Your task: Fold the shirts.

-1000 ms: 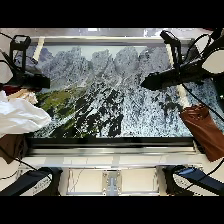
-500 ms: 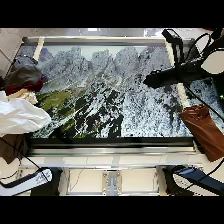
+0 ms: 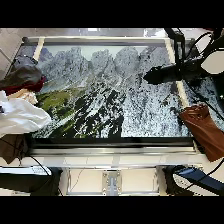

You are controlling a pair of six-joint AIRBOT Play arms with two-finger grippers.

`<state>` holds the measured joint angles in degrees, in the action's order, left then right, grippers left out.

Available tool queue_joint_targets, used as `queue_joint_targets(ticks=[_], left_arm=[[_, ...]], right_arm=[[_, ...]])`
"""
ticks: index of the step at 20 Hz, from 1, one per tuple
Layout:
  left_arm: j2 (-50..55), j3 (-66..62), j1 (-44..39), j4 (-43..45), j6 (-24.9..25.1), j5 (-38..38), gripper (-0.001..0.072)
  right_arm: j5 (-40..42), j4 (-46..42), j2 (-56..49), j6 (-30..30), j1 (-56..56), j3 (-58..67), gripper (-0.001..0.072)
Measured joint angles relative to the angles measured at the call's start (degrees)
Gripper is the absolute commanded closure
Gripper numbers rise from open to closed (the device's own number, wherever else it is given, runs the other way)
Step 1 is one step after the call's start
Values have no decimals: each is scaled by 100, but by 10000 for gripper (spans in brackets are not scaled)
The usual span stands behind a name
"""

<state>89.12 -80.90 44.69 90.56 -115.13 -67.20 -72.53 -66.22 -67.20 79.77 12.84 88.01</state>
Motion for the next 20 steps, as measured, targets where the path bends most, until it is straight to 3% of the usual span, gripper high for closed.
queue_joint_targets(ticks=[6,12,15,20], left_arm=[[-2,0,111,-1521,629,243,697],[-1145,0,-90,-4575,1803,68,696],[-1827,0,-636,-5744,2463,-251,697],[-2485,0,-2492,-6332,3112,-538,696]], right_arm=[[26,2,0,2,0,0,695],[-184,-2,2,9,0,229,695],[-577,-24,2,9,0,715,695],[-1416,-428,7,7,0,2002,695]])
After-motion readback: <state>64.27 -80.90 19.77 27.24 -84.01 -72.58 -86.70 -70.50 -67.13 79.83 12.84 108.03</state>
